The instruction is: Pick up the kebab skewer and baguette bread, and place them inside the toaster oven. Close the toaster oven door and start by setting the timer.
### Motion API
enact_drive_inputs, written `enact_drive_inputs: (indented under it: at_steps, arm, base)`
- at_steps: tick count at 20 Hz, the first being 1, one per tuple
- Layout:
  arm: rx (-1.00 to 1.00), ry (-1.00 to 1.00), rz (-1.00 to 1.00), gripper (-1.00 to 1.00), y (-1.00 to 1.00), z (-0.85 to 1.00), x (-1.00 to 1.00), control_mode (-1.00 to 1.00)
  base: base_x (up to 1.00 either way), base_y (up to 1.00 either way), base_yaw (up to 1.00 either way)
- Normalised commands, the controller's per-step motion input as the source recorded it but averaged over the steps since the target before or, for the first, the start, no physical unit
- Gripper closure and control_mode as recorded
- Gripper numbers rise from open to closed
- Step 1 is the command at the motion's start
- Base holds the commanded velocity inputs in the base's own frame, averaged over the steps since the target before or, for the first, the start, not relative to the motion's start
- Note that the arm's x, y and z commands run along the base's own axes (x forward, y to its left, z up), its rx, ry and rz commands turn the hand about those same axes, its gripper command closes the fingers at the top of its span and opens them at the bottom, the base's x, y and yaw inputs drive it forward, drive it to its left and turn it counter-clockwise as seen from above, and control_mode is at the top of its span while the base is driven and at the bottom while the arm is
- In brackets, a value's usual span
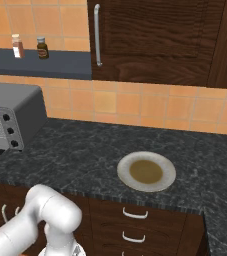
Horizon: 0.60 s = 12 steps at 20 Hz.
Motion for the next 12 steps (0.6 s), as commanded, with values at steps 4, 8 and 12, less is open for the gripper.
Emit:
enact_drive_inputs:
  at_steps: [4, 8, 12]
  arm:
    - [-0.01, -0.03, 0.0, -1.0, 0.04, -0.37, -0.25, -1.0]
    - [0.0, -0.06, 0.0, -1.0, 0.0, -0.37, 0.0, -1.0]
    - [0.0, -0.04, 0.0, -1.0, 0.0, -0.32, 0.0, -1.0]
  base:
    - [0.0, 0.0, 0.0]
    - [0.0, 0.0, 0.0]
    - [0.0, 0.0, 0.0]
